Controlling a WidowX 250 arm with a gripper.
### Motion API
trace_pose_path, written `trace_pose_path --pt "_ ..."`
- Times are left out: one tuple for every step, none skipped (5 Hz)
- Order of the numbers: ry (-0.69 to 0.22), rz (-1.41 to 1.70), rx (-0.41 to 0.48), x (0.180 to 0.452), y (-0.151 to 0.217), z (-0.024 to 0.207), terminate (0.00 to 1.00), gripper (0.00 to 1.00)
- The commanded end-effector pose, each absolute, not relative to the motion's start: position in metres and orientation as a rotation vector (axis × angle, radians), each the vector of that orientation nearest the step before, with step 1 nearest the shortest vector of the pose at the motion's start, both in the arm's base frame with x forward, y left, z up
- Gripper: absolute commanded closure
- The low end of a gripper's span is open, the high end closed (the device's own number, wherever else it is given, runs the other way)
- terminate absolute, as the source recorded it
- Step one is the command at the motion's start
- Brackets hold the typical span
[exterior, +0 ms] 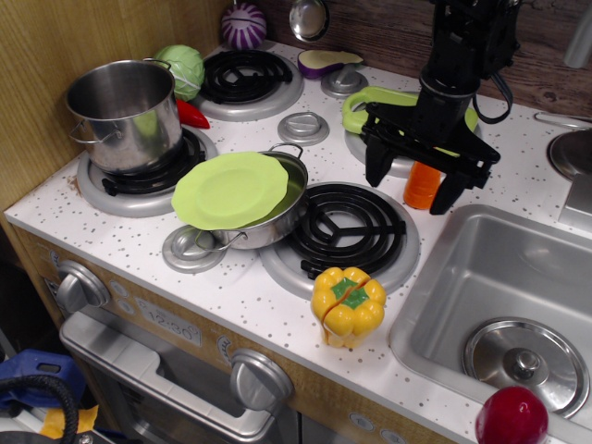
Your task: Put carrot on cutting board
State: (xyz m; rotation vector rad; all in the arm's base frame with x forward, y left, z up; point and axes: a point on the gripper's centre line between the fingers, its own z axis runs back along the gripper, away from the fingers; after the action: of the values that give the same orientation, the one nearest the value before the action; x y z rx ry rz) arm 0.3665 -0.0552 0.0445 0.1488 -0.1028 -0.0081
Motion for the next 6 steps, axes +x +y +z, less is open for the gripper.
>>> trace_pose_path --pt "-0.242 -0.026 0.155 0.399 -0.039 0.065 0.0 0.0" --pt "-0.283 -0.055 0.145 0.406 -0.039 0.06 0.0 0.0" --pt "-0.305 -0.057 0.12 0.409 -0.042 0.05 0.0 0.0" --pt "-0.322 -0.057 0.087 0.408 -0.047 0.044 0.0 0.0" --pt "-0.342 -0.059 0.064 0.41 -0.052 0.036 0.0 0.0" --pt "-0.358 -0.049 0.062 0.413 -0.053 0.032 0.0 1.0"
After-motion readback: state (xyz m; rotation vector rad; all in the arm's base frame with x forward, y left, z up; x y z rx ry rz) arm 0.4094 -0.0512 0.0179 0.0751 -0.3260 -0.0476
